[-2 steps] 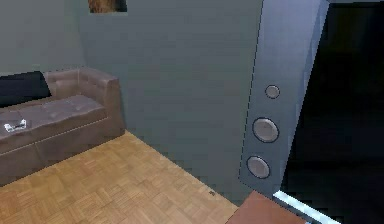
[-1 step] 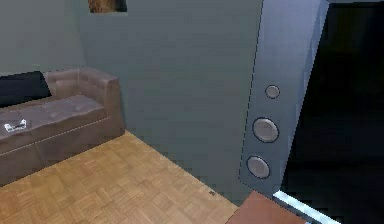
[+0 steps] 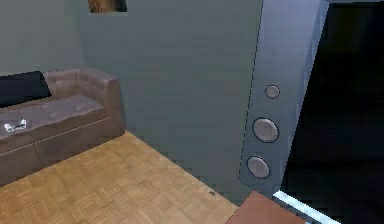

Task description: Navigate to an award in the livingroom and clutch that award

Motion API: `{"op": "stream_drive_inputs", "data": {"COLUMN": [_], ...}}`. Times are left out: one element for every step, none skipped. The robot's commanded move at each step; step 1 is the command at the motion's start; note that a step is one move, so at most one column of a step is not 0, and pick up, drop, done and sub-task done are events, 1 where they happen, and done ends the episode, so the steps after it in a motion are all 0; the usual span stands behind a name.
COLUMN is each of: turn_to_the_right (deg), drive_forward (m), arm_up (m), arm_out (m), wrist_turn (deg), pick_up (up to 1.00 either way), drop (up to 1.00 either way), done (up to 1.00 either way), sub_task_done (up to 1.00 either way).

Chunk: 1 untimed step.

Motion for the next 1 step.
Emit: {"op": "stream_drive_inputs", "data": {"turn_to_the_right": [0.0], "drive_forward": [0.0], "arm_up": [0.0], "arm_out": [0.0], "wrist_turn": [45.0], "pick_up": [0.0], "drop": [0.0], "done": [0.0], "sub_task_done": [0.0]}}
